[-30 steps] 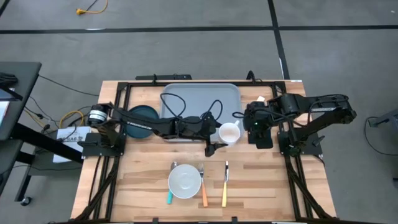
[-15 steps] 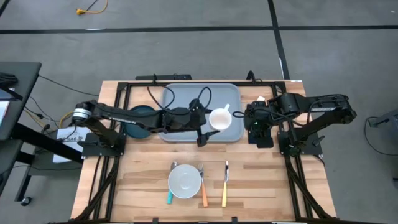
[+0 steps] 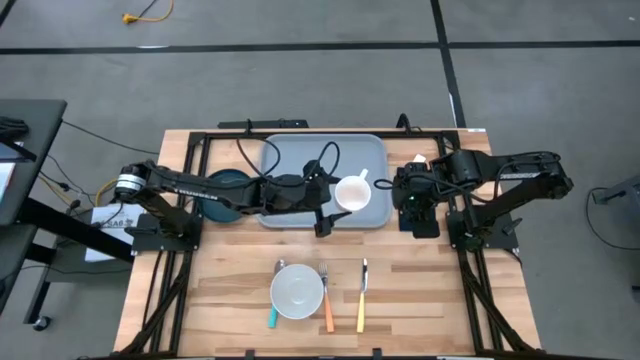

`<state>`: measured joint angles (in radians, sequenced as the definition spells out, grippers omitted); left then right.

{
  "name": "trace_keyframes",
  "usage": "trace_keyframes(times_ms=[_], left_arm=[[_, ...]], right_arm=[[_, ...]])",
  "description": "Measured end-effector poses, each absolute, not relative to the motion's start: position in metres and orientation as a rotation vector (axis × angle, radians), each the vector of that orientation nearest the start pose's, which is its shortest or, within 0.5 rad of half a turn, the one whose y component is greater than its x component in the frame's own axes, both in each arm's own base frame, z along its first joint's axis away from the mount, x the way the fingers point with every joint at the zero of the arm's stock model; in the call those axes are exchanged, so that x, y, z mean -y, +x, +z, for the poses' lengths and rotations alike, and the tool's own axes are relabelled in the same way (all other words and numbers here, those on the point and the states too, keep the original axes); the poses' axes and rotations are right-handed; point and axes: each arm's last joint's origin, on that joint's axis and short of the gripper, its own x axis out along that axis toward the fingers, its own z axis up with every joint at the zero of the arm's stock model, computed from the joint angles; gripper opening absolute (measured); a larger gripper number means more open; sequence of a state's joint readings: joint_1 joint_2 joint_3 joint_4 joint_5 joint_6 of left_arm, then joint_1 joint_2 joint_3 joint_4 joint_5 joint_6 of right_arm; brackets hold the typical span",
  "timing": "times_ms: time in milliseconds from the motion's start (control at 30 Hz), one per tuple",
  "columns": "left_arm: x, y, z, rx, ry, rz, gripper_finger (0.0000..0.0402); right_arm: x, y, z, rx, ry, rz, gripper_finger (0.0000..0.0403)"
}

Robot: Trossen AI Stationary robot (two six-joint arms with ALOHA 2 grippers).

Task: Set up tray
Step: Put the white mug on the gray serving tray

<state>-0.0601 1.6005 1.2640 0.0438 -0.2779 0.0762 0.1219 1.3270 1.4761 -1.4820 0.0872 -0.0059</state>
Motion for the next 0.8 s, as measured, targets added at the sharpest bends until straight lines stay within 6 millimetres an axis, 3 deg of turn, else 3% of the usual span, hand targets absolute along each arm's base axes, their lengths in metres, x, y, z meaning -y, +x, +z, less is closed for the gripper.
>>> trace_keyframes(times_ms=[800], left_arm=[[0.0148,0.37,0.3147,-0.307,0.134,0.199,0.0371]], right_arm=[[-0.0233,0.2112,0.3616,-1.324,-0.138,0.029,0.0213]])
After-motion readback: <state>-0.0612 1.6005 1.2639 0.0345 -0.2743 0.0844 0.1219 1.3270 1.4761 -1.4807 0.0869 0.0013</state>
